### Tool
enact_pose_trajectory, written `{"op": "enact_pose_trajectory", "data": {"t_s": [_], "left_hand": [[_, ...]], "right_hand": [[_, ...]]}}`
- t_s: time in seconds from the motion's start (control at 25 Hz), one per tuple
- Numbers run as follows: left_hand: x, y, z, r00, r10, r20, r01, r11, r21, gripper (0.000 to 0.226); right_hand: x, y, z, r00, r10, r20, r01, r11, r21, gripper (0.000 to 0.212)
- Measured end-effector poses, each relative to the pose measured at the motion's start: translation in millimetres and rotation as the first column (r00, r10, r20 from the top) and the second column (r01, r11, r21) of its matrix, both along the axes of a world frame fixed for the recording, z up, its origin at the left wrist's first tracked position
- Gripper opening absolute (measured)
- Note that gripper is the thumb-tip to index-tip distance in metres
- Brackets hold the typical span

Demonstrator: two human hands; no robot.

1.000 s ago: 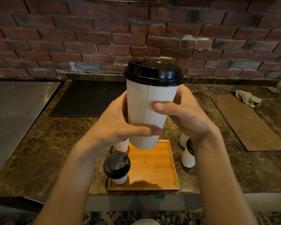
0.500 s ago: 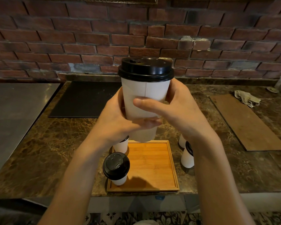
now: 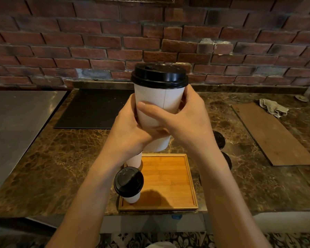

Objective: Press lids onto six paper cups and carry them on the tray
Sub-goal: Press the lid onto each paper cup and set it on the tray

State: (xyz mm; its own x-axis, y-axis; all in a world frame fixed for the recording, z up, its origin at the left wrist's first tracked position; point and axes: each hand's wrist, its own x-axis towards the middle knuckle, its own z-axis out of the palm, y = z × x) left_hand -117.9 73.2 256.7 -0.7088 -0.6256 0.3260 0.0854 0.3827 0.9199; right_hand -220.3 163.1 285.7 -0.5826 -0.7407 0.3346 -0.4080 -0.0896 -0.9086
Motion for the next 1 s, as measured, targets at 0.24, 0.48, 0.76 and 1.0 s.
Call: {"op": "enact_pose_trajectory", "data": {"t_s": [0.24, 0.48, 0.76, 1.0], "left_hand": [[1.8, 0.6, 10.2, 0.999, -0.040, 0.009, 0.040, 0.999, 0.006, 0.074], [5.7, -3.6, 10.0, 0.989, -0.145, 0.010, 0.144, 0.988, 0.063, 0.079], [11.3, -5.5, 14.9, 0.954, -0.300, -0.014, 0.300, 0.948, 0.106, 0.071], [11.3, -6.1, 15.0, 0.933, -0.359, -0.017, 0.359, 0.927, 0.113, 0.069]], "right_hand": [[-7.5, 2.5, 5.9, 0.998, 0.061, 0.008, -0.061, 0.997, -0.037, 0.064], [-17.3, 6.2, 10.6, 0.965, 0.254, 0.068, -0.248, 0.965, -0.087, 0.051], [-30.6, 9.3, 12.5, 0.889, 0.437, 0.135, -0.421, 0.897, -0.134, 0.047], [-36.0, 7.7, 10.8, 0.857, 0.492, 0.152, -0.481, 0.871, -0.103, 0.052]]}}
